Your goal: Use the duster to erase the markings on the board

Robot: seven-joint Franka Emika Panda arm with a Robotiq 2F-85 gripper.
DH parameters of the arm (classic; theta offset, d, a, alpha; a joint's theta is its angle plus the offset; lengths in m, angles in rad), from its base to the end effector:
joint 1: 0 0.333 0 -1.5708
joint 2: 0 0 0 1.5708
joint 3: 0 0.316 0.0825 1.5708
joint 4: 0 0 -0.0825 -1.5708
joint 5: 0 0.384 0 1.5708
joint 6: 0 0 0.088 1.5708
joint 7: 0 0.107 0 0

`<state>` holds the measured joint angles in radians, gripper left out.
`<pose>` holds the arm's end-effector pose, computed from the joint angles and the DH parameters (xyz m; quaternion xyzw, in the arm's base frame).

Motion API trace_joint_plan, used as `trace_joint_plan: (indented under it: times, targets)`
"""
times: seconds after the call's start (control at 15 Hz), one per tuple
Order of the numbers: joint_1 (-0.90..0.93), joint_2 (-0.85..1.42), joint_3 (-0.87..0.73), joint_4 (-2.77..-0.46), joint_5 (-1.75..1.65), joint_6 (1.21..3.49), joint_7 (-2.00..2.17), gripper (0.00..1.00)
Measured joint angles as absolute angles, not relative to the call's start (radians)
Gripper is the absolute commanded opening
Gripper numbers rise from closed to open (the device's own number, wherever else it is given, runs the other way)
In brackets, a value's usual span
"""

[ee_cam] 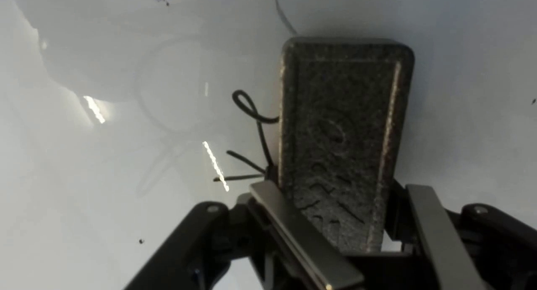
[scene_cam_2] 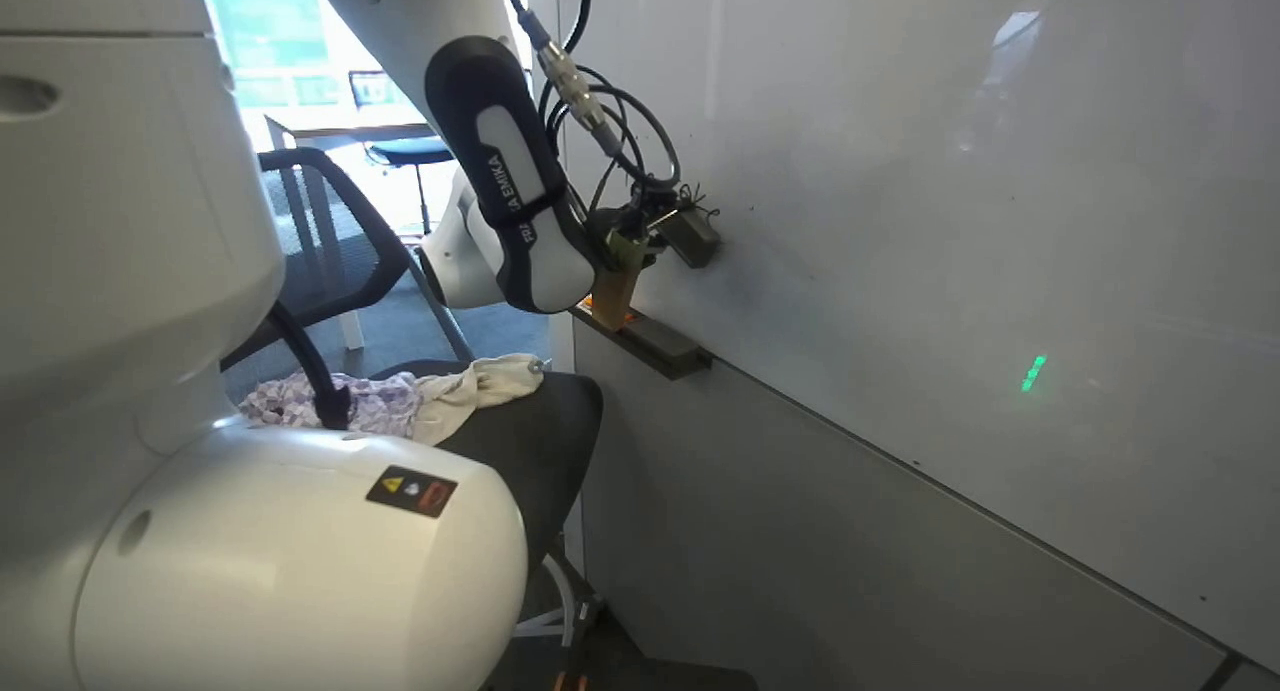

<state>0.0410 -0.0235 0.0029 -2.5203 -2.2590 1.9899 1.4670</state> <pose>0.4793 -0.0268 0.3181 0.6810 0.1566 0.4070 0.5883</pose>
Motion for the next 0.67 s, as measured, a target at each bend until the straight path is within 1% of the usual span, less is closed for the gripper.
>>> trace_joint_plan:
  times: [0.67]
  targets:
    - [0.042, -0.024, 0.006, -2.523, -2.246, 1.987, 1.516, 0.31]
